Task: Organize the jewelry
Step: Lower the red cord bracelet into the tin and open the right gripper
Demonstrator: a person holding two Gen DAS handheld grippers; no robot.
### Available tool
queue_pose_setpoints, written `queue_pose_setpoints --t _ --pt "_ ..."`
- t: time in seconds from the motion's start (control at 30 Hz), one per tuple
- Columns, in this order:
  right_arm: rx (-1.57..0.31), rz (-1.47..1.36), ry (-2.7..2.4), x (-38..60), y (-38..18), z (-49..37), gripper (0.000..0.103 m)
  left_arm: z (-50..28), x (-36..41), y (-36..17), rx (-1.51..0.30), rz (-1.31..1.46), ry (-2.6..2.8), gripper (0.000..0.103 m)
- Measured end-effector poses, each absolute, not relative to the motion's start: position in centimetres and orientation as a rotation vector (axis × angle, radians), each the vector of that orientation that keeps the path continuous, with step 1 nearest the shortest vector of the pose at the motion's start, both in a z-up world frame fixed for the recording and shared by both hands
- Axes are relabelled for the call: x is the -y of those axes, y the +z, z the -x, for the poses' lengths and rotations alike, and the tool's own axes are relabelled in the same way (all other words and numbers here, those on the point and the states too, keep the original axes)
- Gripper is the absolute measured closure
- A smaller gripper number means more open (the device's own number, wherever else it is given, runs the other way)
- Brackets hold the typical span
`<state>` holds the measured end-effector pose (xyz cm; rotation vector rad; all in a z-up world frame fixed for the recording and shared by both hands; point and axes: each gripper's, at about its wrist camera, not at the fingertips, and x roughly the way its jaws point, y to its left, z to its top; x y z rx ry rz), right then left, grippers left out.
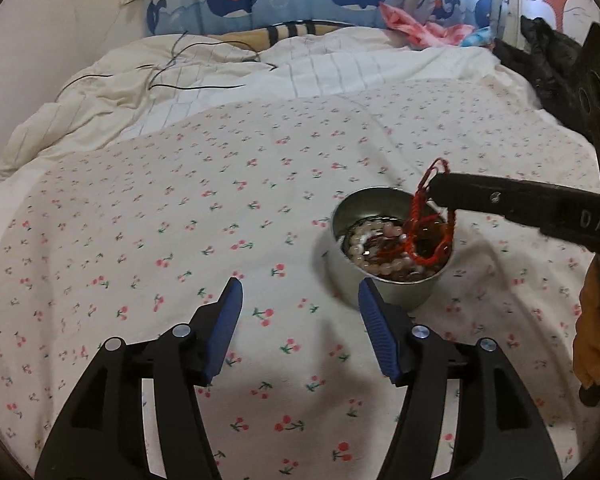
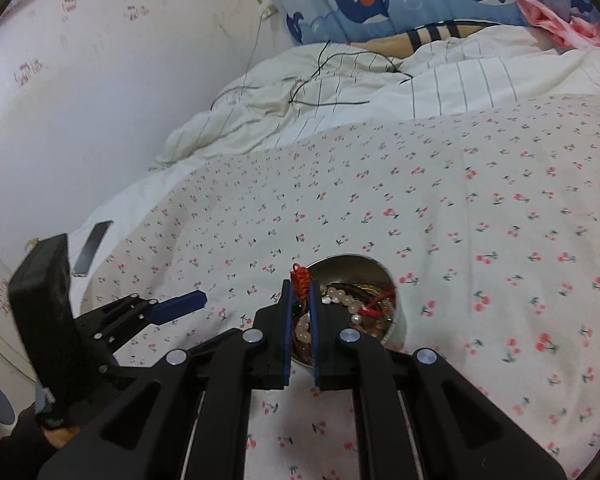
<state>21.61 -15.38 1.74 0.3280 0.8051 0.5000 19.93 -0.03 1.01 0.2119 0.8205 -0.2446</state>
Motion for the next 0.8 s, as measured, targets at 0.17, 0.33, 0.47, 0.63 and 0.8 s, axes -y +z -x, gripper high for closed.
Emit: queue_pose_setpoints --t 0.17,0.33,0.47,0.63,0.8 --pt "-0.825 -0.281 0.47 14.4 0.7 -22.1 0.095 -19.4 0.3 1.6 -0.787 -0.223 -0.24 0.033" --pt "-0.847 -0.227 0.422 14.2 -0.2 -22.5 0.095 -18.8 0.6 2.4 -0.755 -0.233 -0.244 0.028" --pt "-0.864 -0.139 0.379 13.4 -0.8 -22.7 0.095 -18.7 0.6 2.8 -0.742 -0.232 -0.244 0.025" --pt "-0.868 -0.045 0.341 12.5 -1.2 -22.6 0.074 -18.2 0.8 3.3 -0.718 -0.246 -0.248 0.023" --pt "-0.83 0.027 0.316 11.8 -0.3 -21.6 0.054 -17.8 0.9 3.9 -0.695 -0.248 -0.245 0.02"
